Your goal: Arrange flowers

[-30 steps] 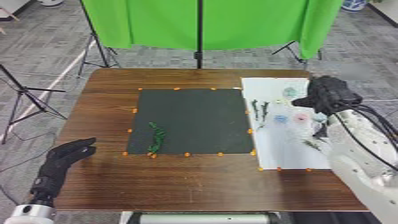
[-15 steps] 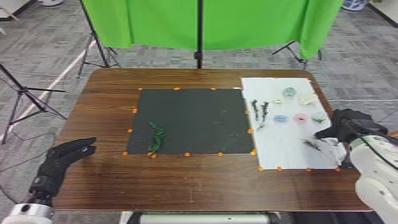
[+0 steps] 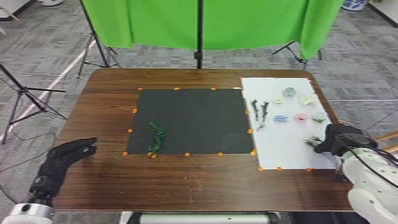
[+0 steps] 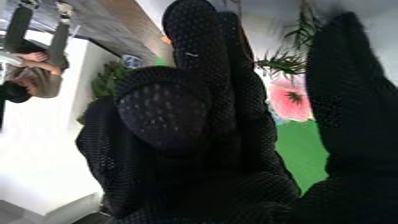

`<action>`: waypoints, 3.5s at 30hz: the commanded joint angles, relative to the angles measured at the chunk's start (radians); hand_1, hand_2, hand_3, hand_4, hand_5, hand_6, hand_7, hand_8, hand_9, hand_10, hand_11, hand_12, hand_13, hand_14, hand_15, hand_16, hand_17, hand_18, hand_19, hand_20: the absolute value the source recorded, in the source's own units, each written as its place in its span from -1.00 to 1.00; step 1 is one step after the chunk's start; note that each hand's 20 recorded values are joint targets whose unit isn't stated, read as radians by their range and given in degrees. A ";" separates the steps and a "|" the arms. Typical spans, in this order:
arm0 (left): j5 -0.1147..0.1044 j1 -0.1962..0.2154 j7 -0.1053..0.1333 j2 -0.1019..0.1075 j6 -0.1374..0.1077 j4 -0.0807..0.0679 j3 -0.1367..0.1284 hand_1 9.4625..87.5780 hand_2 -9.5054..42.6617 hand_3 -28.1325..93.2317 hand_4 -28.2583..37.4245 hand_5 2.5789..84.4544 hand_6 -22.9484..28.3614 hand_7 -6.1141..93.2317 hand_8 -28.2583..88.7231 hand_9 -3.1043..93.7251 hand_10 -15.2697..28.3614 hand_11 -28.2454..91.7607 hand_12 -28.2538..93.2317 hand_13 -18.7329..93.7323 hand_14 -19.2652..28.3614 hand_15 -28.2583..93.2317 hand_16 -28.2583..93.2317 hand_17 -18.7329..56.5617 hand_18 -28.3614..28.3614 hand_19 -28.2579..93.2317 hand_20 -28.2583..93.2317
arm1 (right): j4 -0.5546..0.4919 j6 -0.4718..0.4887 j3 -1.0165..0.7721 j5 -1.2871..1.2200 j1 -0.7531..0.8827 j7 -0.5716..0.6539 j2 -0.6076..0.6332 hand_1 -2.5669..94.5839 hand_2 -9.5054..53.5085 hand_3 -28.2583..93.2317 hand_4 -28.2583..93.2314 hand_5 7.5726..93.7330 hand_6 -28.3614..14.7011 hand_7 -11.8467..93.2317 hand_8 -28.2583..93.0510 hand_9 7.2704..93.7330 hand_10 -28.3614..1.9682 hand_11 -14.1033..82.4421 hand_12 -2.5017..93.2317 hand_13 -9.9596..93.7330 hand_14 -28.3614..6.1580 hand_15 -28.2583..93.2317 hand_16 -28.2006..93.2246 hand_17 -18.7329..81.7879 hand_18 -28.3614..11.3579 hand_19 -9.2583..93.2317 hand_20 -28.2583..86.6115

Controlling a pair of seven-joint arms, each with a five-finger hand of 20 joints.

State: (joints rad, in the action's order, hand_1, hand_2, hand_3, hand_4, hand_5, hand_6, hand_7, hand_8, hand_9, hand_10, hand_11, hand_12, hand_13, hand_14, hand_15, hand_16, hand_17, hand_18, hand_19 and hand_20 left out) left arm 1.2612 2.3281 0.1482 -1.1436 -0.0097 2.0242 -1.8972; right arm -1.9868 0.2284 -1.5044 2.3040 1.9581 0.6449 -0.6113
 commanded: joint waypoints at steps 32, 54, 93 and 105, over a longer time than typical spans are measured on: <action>0.010 0.016 -0.029 0.005 0.037 0.003 -0.008 -0.51 -0.93 0.56 -0.62 0.19 0.05 -0.56 -0.61 0.07 0.36 -0.17 -0.29 0.01 0.59 -0.18 -0.49 -0.32 0.46 -0.44 -0.21 | -0.037 -0.202 0.578 -0.225 -0.636 -0.029 -0.388 0.25 -1.00 0.34 -0.70 0.80 0.21 -0.32 -0.17 0.98 0.05 -0.01 -0.35 1.00 0.55 0.48 -0.06 0.80 -0.12 1.00 0.41; 0.013 0.019 -0.044 0.011 0.053 0.004 -0.005 -0.52 -0.94 0.56 -0.61 0.19 0.05 -0.57 -0.60 0.07 0.36 -0.17 -0.29 0.00 0.59 -0.19 -0.48 -0.32 0.46 -0.45 -0.21 | 0.200 -0.197 0.722 -0.182 -0.654 0.034 -0.677 0.24 -1.00 0.36 -0.70 0.82 0.21 -0.32 -0.16 0.99 0.06 0.01 -0.34 1.00 0.55 0.50 -0.09 0.82 -0.09 1.00 0.39; 0.017 0.012 -0.048 0.011 0.071 0.000 -0.002 -0.52 -0.95 0.56 -0.61 0.17 0.04 -0.58 -0.60 0.06 0.35 -0.18 -0.29 -0.01 0.59 -0.21 -0.48 -0.34 0.46 -0.45 -0.22 | 0.248 -0.286 0.650 -0.295 -0.587 0.028 -0.741 -0.11 -1.00 0.52 -0.77 0.79 0.13 -0.34 -0.30 0.99 0.00 -0.01 -0.35 1.00 0.52 0.49 -0.15 0.85 0.02 1.00 0.19; 0.017 0.014 -0.048 0.008 0.075 0.000 -0.005 -0.52 -0.94 0.55 -0.61 0.17 0.05 -0.58 -0.60 0.05 0.35 -0.18 -0.29 -0.01 0.60 -0.21 -0.48 -0.34 0.46 -0.45 -0.22 | 0.244 -0.252 0.649 -0.273 -0.578 0.013 -0.735 -0.18 -1.00 0.54 -0.77 0.79 0.12 -0.28 -0.62 0.99 -0.03 -0.01 -0.36 1.00 0.50 0.48 -0.16 0.85 0.02 1.00 0.18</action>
State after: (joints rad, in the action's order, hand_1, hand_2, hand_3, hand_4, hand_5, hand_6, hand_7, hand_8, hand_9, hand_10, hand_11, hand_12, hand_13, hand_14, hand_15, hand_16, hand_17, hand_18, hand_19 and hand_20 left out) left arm 1.2721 2.3343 0.1101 -1.1278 0.0515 2.0288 -1.9028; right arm -1.7372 -0.0479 -0.8564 2.0039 1.3656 0.6764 -1.3486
